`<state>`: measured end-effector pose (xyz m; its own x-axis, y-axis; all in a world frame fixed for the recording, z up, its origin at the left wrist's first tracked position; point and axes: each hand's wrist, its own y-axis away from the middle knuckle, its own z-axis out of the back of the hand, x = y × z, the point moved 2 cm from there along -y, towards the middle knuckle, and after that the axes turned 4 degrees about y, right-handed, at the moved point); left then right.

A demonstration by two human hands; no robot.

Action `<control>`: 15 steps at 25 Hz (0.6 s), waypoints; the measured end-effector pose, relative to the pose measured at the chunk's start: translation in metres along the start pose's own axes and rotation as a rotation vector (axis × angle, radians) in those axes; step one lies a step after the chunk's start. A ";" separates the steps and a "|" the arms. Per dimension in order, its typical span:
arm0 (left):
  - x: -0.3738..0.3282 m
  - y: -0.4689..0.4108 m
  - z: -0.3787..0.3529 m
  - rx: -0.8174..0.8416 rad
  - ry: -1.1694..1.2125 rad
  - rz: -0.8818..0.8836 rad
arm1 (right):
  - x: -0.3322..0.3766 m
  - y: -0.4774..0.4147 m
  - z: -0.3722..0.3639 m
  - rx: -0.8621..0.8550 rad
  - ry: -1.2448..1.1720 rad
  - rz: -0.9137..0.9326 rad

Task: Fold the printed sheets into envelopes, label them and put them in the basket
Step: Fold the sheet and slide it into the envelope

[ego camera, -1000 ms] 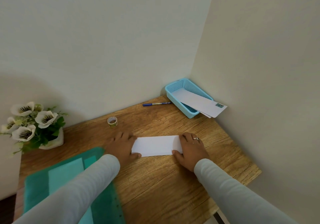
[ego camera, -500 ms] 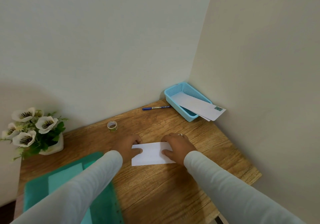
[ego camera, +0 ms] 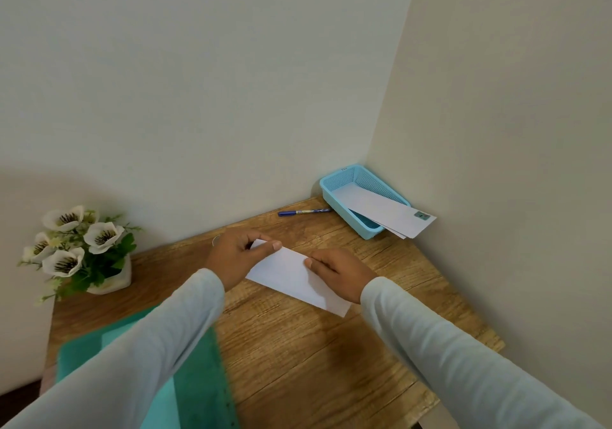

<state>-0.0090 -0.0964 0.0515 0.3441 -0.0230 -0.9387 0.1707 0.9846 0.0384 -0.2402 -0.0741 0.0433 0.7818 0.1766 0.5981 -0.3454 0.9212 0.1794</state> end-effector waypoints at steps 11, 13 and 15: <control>0.042 0.010 0.016 0.046 -0.229 0.089 | -0.036 0.017 0.039 -0.343 -0.220 -0.137; 0.029 0.010 0.005 0.139 -0.358 0.013 | -0.026 0.013 0.041 -0.339 -0.264 -0.078; 0.005 0.005 -0.009 0.179 -0.418 -0.104 | -0.009 0.007 0.040 -0.292 -0.297 0.002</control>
<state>-0.0150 -0.0903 0.0434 0.6532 -0.2242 -0.7232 0.3683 0.9286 0.0448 -0.2704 -0.0832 0.0697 0.5829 0.1100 0.8051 -0.1515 0.9881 -0.0253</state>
